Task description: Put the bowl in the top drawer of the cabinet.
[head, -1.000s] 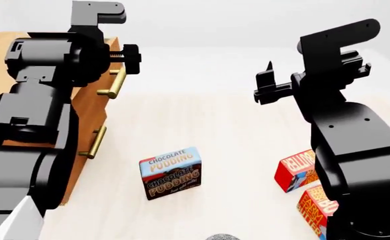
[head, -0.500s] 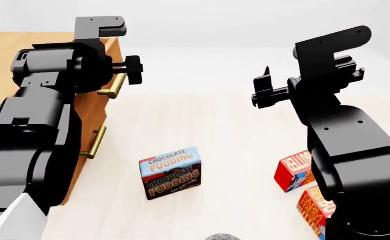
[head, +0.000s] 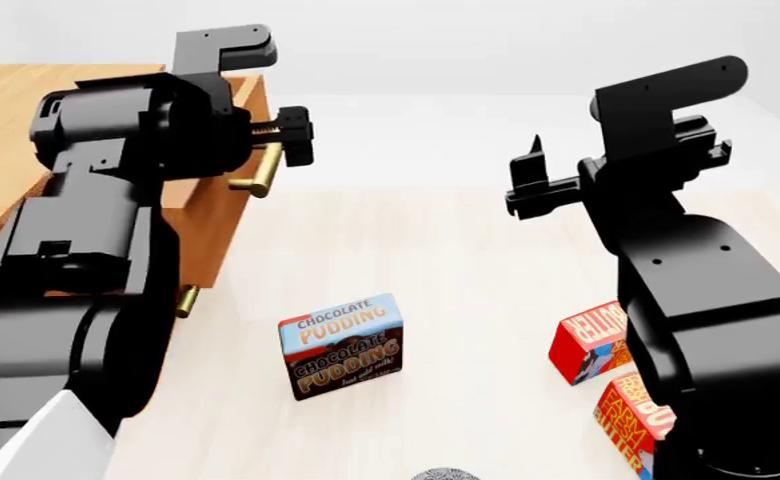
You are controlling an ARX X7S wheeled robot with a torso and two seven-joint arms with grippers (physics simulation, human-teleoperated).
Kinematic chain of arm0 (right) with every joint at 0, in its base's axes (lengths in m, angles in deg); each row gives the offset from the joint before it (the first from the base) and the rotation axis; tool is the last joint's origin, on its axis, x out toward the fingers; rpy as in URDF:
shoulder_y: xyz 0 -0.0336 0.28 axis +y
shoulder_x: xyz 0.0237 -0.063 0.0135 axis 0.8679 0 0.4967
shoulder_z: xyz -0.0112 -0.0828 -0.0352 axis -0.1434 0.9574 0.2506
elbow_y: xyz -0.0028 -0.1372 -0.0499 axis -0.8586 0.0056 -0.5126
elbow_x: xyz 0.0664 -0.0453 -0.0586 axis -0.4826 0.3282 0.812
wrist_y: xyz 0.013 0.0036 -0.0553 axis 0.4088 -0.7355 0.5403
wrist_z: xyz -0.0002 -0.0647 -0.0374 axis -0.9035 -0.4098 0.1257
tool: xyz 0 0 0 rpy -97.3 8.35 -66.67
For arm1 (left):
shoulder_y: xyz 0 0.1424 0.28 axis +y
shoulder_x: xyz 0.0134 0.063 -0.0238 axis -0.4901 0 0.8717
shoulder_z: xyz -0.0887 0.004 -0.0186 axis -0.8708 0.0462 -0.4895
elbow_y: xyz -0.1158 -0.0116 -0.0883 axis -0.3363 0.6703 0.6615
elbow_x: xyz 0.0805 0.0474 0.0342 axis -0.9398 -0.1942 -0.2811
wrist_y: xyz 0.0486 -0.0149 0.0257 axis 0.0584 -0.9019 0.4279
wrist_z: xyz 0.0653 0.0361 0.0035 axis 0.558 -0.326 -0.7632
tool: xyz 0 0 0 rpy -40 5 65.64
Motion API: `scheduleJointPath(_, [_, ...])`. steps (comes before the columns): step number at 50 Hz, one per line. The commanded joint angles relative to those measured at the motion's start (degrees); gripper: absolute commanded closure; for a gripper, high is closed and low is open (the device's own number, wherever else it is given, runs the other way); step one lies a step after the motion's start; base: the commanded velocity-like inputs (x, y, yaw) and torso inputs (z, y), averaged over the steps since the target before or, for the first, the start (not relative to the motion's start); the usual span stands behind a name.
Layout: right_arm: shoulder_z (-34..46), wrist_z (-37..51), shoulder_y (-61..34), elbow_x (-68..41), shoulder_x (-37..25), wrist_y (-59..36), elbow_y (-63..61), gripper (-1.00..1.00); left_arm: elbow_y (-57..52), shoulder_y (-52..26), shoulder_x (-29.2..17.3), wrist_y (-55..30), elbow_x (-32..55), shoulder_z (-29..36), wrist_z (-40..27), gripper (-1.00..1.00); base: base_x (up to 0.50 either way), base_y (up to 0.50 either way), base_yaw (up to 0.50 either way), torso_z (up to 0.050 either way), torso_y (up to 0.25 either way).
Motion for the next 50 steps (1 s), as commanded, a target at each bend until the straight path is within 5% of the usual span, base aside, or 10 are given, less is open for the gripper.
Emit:
scheduleJointPath(1, [-0.57,0.0,0.6,-0.44,-0.42,-0.5,-1.01,-1.0,-9.29,4.27,2.37,-5.85,3.5,-1.26,0.12,-1.0,0.0,0.0,0.0,0.0,0.0])
scheduleJointPath(39, [-2.29,-0.5,3.26,-1.91,-2.06,-0.3,-2.2,-1.0,-13.24,9.59,2.83,-3.78,36.45,18.87,-12.55,-1.0,0.0,0.0,0.0,0.0,0.0])
scheduleJointPath(50, [-1.83,-0.25,3.15,-1.86,-1.99,0.07,-1.46,-1.0,-16.16,11.12,2.47,-4.86,44.35,19.92,-15.68,-1.0,0.0,0.0,0.0,0.0,0.0])
